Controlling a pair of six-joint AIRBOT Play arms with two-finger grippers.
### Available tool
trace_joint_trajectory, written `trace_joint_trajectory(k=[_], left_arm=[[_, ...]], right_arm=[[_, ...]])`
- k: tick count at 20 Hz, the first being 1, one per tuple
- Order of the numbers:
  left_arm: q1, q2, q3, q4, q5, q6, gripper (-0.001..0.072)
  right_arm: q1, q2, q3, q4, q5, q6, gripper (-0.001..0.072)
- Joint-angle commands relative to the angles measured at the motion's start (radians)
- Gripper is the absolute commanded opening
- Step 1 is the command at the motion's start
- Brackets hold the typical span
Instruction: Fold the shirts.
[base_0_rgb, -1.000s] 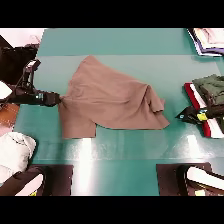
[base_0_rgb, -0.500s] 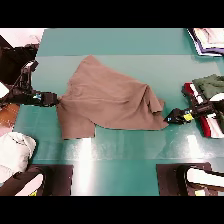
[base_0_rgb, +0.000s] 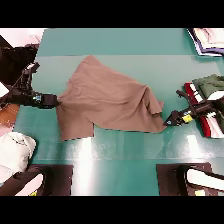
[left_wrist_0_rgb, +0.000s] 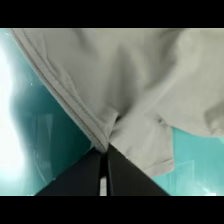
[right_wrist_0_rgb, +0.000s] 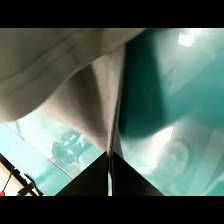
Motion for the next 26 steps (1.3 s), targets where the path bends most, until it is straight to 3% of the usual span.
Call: trace_joint_trajectory(k=[1, 4, 7, 11, 15, 20, 23, 26], left_arm=[[0.001, 0.001, 0.082, -0.018, -0.010, 0.000, 0.0024], [0.001, 0.001, 0.331, -0.018, -0.001, 0.002, 0.0025], [0.001, 0.001, 0.645, -0.009, 0.049, 0.003, 0.0025], [0.000, 0.001, 1.028, -0.006, 0.096, 0.003, 0.0025], [0.000, 0.027, 1.263, -0.034, 0.190, 0.003, 0.0024], [0.000, 0.107, 1.275, -0.156, 0.257, 0.049, 0.0024], [0.000, 0.103, 1.174, -0.124, 0.211, 0.062, 0.0024], [0.000, 0.044, 0.956, -0.119, 0.123, 0.032, 0.0024]], right_arm=[[0.002, 0.125, 0.064, 0.009, 0.019, 0.054, 0.0018], [0.002, 0.258, 0.256, 0.010, -0.031, 0.155, 0.0018], [0.002, 0.377, 0.491, 0.009, -0.213, 0.257, 0.0017], [0.002, 0.481, 0.793, 0.005, -0.378, 0.279, 0.0016], [0.002, 0.531, 1.044, -0.091, -0.404, 0.301, 0.0015], [0.002, 0.524, 1.271, -0.349, -0.328, 0.431, 0.0014], [0.002, 0.432, 1.369, -0.378, -0.138, 0.455, 0.0014], [0.002, 0.293, 1.329, -0.391, 0.060, 0.467, 0.0014]])
